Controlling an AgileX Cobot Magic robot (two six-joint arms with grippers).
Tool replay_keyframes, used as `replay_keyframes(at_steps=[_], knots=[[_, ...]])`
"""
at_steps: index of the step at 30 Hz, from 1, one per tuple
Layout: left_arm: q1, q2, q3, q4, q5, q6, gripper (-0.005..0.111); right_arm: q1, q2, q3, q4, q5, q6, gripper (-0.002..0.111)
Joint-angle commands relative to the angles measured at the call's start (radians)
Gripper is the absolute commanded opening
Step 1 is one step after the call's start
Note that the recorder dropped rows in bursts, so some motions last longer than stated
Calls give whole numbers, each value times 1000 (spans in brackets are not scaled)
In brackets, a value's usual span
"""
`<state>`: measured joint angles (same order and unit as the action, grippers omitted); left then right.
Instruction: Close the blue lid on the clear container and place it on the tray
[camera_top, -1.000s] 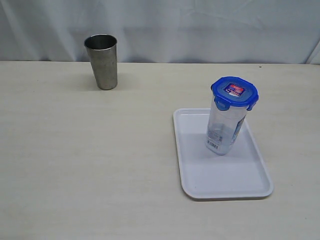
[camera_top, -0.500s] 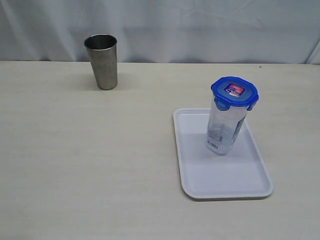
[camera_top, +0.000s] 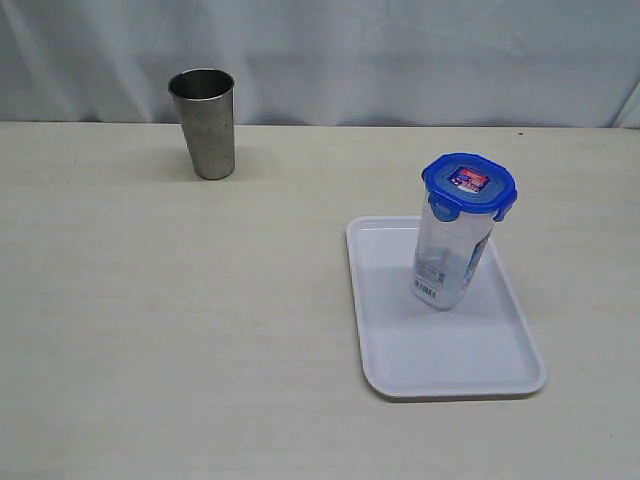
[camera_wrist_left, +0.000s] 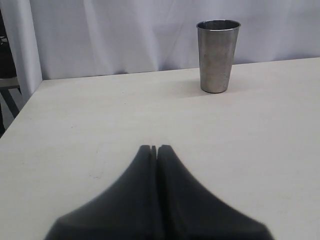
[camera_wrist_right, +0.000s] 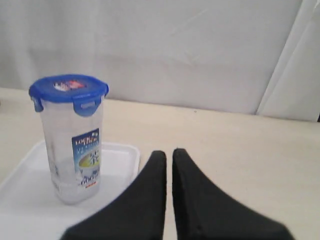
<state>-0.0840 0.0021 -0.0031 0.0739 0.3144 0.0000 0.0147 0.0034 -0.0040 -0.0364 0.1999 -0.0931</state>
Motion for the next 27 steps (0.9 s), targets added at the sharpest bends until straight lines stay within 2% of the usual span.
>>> replay_keyframes(at_steps=[1, 6, 27], knots=[[2, -2, 3, 3, -5, 0, 0, 0, -3, 4, -2, 108, 4, 5], [2, -2, 3, 3, -5, 0, 0, 0, -3, 4, -1, 112, 87, 5], [2, -2, 3, 3, -5, 0, 0, 0, -3, 4, -7, 126, 86, 5]])
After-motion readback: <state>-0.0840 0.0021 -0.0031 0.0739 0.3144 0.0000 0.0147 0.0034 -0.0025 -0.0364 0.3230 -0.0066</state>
